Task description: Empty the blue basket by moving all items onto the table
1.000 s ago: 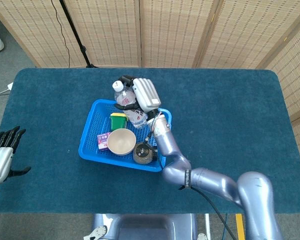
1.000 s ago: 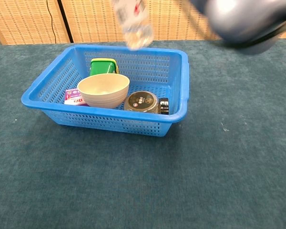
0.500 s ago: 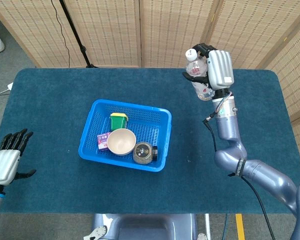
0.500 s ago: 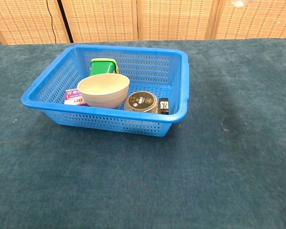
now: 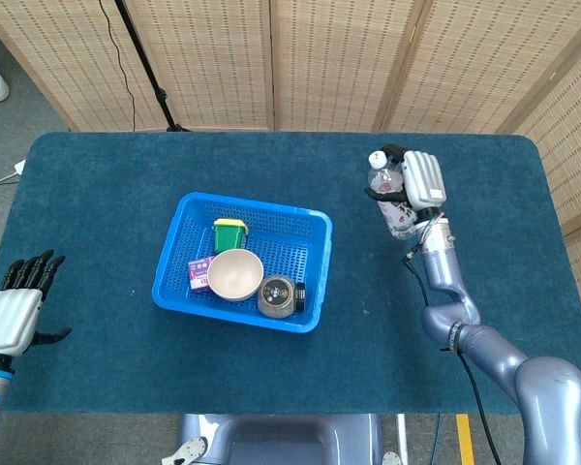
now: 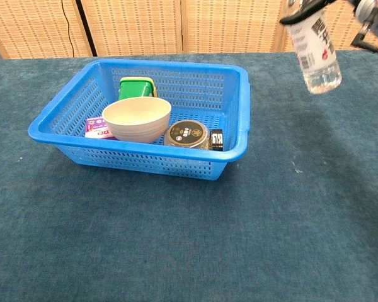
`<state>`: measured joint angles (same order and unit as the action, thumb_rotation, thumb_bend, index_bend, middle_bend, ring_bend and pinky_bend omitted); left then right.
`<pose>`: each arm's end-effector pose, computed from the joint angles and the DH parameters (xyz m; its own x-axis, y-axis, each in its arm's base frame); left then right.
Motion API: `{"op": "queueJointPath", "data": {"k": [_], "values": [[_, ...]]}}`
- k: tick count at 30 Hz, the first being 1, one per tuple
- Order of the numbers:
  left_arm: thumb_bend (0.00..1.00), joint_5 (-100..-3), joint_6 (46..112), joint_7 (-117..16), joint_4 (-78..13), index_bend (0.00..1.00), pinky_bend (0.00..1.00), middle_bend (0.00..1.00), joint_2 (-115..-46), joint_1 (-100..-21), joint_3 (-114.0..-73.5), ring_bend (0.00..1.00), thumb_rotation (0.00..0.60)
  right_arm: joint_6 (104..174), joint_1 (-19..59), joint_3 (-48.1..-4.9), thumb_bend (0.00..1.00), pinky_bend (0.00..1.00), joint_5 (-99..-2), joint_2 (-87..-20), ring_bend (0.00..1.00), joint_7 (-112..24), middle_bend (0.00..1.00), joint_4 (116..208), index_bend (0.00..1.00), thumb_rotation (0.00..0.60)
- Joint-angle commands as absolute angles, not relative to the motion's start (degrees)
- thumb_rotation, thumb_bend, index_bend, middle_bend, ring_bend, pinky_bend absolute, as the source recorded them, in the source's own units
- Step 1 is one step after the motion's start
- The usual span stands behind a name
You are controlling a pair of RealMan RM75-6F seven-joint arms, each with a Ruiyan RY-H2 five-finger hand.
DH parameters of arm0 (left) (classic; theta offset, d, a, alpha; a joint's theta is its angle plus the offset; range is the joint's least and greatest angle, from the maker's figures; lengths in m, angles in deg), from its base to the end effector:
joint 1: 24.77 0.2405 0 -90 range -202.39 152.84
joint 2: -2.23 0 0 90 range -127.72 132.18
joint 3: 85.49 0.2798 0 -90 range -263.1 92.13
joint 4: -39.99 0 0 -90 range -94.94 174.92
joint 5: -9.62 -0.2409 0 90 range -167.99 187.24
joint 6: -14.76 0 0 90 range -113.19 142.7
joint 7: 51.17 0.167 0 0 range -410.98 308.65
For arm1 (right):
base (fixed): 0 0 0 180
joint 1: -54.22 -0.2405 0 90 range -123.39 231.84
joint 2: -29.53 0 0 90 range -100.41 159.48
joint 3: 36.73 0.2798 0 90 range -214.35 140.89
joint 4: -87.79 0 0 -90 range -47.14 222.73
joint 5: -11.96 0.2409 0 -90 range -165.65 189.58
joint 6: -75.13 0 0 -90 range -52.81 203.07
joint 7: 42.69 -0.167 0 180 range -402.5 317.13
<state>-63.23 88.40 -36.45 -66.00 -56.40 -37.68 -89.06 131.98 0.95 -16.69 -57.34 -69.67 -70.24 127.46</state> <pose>-0.3084 0.2460 0.1297 0.4640 0.1771 0.8680 0.8802 0.0186 -0.4743 -0.1771 -0.5426 0.0327 -0.0236 0.0507 0.9984 -0.9684 -0.2491 -0.0103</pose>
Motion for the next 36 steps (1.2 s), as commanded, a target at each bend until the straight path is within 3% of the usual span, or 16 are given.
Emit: {"op": "queueJointPath", "data": {"k": [1,4,6,11,19,24,30,36], "values": [[0.06,-63.2,88.6,-36.4,-66.1,0.0,0.0,0.0,-56.4,-37.7,-89.1,0.0,0.6,129.3,0.4,-18.5,0.41,0.46,-58.6,-71.3,0.36,-70.0,0.41,125.9,0.33,0.6],[0.06,-63.2,88.5,-36.3,-66.1,0.0,0.0,0.0,-56.4,-37.7,-89.1,0.0,0.6,127.3,0.4,-20.2,0.11,0.1,-60.5,-70.5,0.06,-71.2,0.09,127.2,0.06,0.6],[0.06,-63.1,88.3,-36.4,-66.1,0.0,0.0,0.0,-56.4,-37.8,-89.0,0.0,0.6,124.4,0.2,-21.3,0.01,0.0,-61.4,-68.4,0.0,-71.7,0.0,129.8,0.0,0.6],[0.06,-63.3,88.2,-36.9,-66.1,0.0,0.0,0.0,-56.1,-37.8,-88.9,0.0,0.6,124.0,0.7,-20.8,0.0,0.0,-61.7,-63.1,0.0,-69.6,0.0,138.0,0.0,0.6],[0.06,-64.7,88.2,-38.2,-66.3,0.0,0.0,0.0,-55.4,-37.8,-88.6,0.0,0.6,131.4,3.7,-19.4,0.0,0.0,-64.5,-52.1,0.0,-62.9,0.0,160.6,0.0,0.6],[0.06,-65.7,88.5,-39.5,-66.5,0.0,0.0,0.0,-54.8,-37.5,-88.3,0.0,0.6,132.4,4.4,-19.2,0.0,0.0,-65.1,-48.3,0.0,-59.6,0.0,172.8,0.0,0.6],[0.06,-66.6,88.7,-40.5,-66.5,0.0,0.0,0.0,-54.4,-37.4,-88.1,0.0,0.6,127.1,2.5,-20.3,0.0,0.0,-62.6,-48.2,0.0,-55.0,0.0,181.4,0.0,0.6],[0.06,-66.8,88.8,-41.6,-66.4,0.0,0.0,0.0,-53.9,-37.2,-88.1,0.0,0.6,123.5,-1.0,-20.6,0.0,0.03,-60.3,-54.6,0.0,-51.6,0.02,179.6,0.06,0.6]]}}
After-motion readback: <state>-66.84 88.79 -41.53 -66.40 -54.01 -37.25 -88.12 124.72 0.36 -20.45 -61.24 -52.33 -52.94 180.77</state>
